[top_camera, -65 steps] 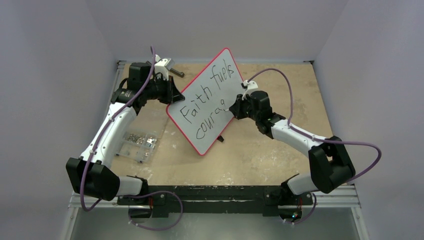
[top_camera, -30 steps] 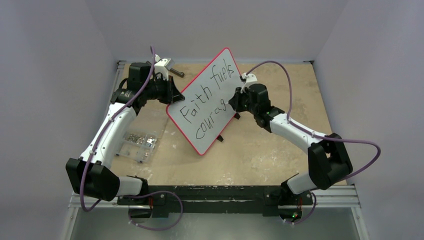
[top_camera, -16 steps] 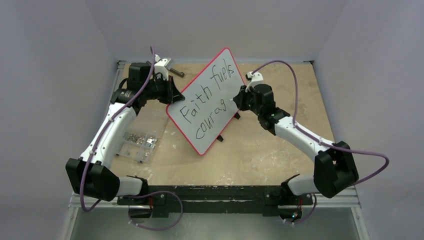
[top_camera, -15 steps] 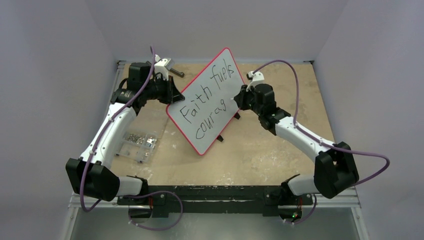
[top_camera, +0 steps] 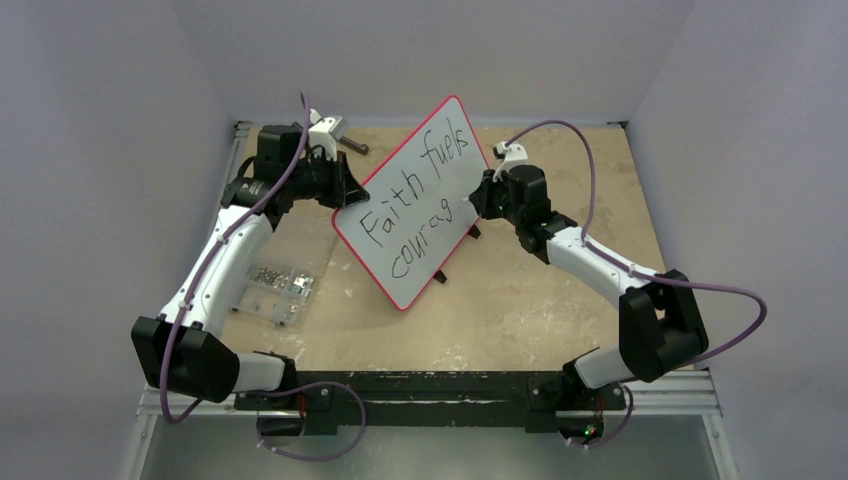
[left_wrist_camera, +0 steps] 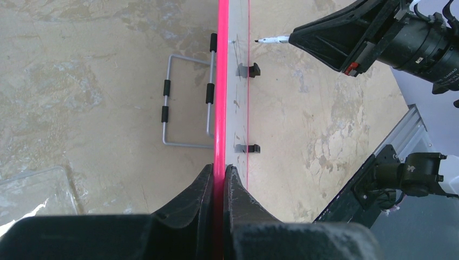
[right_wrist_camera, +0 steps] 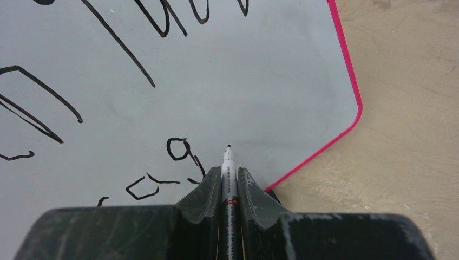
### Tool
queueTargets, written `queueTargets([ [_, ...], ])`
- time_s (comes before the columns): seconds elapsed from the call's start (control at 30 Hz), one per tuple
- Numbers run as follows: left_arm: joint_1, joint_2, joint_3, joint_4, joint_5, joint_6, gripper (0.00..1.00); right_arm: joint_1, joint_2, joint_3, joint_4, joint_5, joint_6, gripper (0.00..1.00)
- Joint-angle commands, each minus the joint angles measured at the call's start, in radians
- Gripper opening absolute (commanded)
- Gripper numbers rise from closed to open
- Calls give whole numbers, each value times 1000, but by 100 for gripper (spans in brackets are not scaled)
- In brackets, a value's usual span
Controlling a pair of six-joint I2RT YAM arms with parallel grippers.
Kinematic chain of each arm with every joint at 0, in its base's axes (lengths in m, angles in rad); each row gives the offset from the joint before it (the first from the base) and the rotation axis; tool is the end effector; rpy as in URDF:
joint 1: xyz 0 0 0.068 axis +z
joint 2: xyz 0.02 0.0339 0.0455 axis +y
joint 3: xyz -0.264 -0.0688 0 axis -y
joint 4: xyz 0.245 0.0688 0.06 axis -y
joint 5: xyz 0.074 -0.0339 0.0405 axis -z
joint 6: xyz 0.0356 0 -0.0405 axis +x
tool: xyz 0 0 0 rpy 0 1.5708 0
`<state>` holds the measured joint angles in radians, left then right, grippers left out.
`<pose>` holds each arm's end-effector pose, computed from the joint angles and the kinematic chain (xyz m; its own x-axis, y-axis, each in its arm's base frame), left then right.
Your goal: Write a sentence on the whiteboard
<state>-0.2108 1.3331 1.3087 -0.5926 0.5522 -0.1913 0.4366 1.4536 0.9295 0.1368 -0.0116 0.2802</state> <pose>0.2790 -0.0788 0.3637 -0.6689 -0.0224 -0.7430 0.4781 0.7525 -0.4530 0.3014 0.1411 0.2636 -0.4485 0.0959 -0.8886 -0.3210 0.9106 0.2603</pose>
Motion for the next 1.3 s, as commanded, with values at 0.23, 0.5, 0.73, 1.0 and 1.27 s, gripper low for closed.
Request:
queueTargets([
  [0.23, 2, -29, 3, 43, -67, 58, 0, -3, 17, 46, 84, -57, 12, 0],
  [0.5, 2, -25, 6, 43, -67, 58, 0, -3, 48, 58, 103, -71, 16, 0],
  [0.73, 2, -24, 7, 43, -67, 58, 0, -5, 78, 78, 104, -57, 18, 0],
  [1.0, 2, -23, 7, 43, -67, 58, 0, -12, 98, 118, 86, -65, 21, 0],
  [1.27, 2, -25, 8, 43, -67, 58, 0, -13, 107, 109, 95, -110, 22, 0],
])
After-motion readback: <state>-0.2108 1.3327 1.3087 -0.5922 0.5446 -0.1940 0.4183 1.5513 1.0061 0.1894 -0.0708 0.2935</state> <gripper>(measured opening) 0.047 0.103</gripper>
